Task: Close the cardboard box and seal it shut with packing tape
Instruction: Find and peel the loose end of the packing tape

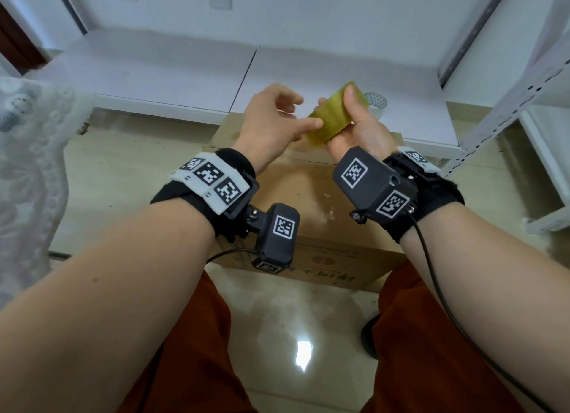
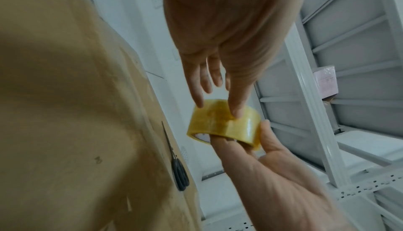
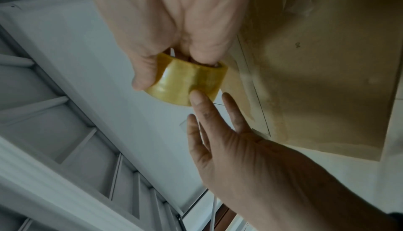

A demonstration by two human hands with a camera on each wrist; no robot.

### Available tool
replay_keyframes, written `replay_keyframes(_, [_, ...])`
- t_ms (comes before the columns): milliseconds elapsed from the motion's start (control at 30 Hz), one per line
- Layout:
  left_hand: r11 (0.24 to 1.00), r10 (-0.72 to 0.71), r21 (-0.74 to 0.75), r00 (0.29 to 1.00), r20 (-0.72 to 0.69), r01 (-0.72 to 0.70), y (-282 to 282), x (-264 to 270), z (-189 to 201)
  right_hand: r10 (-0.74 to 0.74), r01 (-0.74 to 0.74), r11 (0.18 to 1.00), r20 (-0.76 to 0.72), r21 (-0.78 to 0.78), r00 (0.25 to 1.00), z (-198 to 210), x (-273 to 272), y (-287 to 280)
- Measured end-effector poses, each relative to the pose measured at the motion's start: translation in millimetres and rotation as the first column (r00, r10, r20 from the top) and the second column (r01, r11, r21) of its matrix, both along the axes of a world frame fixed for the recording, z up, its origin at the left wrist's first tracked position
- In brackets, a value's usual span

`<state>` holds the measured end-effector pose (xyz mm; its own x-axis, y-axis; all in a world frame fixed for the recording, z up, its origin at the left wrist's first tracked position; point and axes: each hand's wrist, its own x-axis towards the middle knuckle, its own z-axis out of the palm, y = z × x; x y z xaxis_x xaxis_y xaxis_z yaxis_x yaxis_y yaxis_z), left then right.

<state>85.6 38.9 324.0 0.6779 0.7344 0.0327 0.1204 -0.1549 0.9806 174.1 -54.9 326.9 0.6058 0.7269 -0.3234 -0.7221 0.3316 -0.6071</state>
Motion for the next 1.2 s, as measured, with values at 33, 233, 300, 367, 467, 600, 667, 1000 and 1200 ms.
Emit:
replay_keyframes(33, [0.999,0.032,0.013,0.999,-0.005,-0.032,1.2,1.0,-0.6,-0.026,0.026,0.999,-0.016,0.018,1.000,-0.5,0.3,0.9])
replay_keyframes(233, [0.994,0.108,-0.013,0.994,0.020,-0.108,1.5,-0.1,0.7,-0.048,0.051,0.997,-0.040,0.057,0.998,-1.3,0.8,4.6])
replay_keyframes(300, [0.995,0.091,-0.044,0.996,0.013,-0.090,0.3,-0.7,1.4,-0.059,0.061,0.996,-0.039,0.067,0.998,0.2,-1.7,5.3])
replay_keyframes(367, [0.997,0.052,-0.065,0.999,0.004,-0.052,0.2,-1.9,2.3,-0.064,0.065,0.996,-0.025,0.065,0.998,-0.3,-2.9,6.6])
replay_keyframes(467, [0.998,0.036,-0.052,0.999,-0.002,-0.036,0.9,-3.6,1.9,-0.058,0.057,0.998,0.017,0.039,0.998,-4.1,-2.5,7.9])
replay_keyframes(600, [0.996,0.030,-0.089,1.000,-0.008,-0.031,1.3,-5.2,-1.4,-0.017,0.016,1.000,0.056,0.018,0.998,-6.9,-3.6,8.7])
replay_keyframes(667, [0.991,0.023,-0.129,1.000,-0.009,-0.024,2.3,-5.5,-2.7,0.000,-0.001,1.000,0.053,0.017,0.999,-7.0,-2.5,8.5])
replay_keyframes(1000, [0.987,0.047,-0.148,0.997,-0.057,-0.055,-0.1,-2.6,-2.0,0.012,-0.013,1.000,0.035,0.029,0.999,-7.4,1.8,8.2])
replay_keyframes(1200, [0.989,0.100,-0.092,0.982,-0.162,-0.116,-2.0,-2.2,-4.0,0.026,-0.026,1.000,0.133,-0.004,0.991,-16.5,0.5,9.7])
